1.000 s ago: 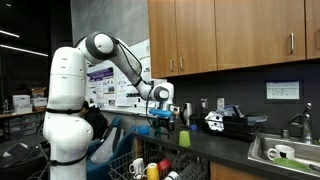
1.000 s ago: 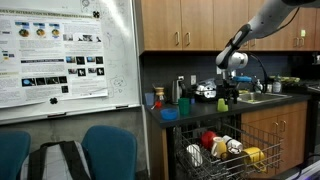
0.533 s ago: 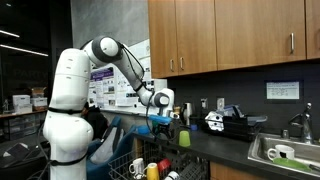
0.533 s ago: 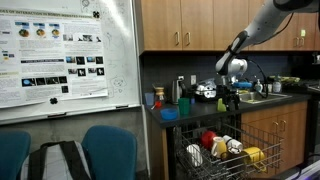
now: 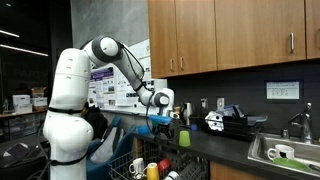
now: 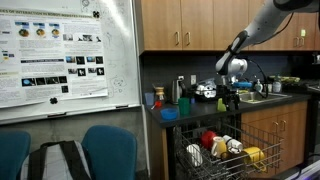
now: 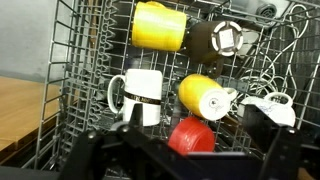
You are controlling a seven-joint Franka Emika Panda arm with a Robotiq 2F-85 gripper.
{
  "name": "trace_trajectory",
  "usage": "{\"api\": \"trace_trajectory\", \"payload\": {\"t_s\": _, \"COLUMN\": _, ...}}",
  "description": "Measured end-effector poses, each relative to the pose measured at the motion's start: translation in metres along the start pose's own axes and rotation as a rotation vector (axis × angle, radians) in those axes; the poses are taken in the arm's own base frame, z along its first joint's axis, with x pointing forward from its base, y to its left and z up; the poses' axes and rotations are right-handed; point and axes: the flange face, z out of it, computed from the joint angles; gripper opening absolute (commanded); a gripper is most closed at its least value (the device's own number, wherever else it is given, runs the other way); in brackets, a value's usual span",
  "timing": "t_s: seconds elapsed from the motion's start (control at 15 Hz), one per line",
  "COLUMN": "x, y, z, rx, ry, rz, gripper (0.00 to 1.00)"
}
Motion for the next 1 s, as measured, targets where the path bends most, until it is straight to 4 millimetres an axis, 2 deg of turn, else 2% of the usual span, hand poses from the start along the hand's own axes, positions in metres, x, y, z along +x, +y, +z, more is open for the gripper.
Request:
{"api": "trace_trajectory", "payload": {"t_s": 0.2, "x": 0.003, "y": -0.006, "z": 0.005, "rx": 0.017, "ry": -0.005, "rz": 0.002, "gripper": 1.0}}
{"api": "trace_trajectory", "payload": {"t_s": 0.53, "x": 0.018, "y": -0.022, "z": 0.018, "rx": 0.084, "ry": -0.005, "rz": 0.014, "gripper": 1.0}}
{"api": "trace_trajectory", "payload": {"t_s": 1.0, "x": 0.037, "y": -0.014, "z": 0.046, "rx": 0.084, "ry": -0.002, "rz": 0.024, "gripper": 1.0}}
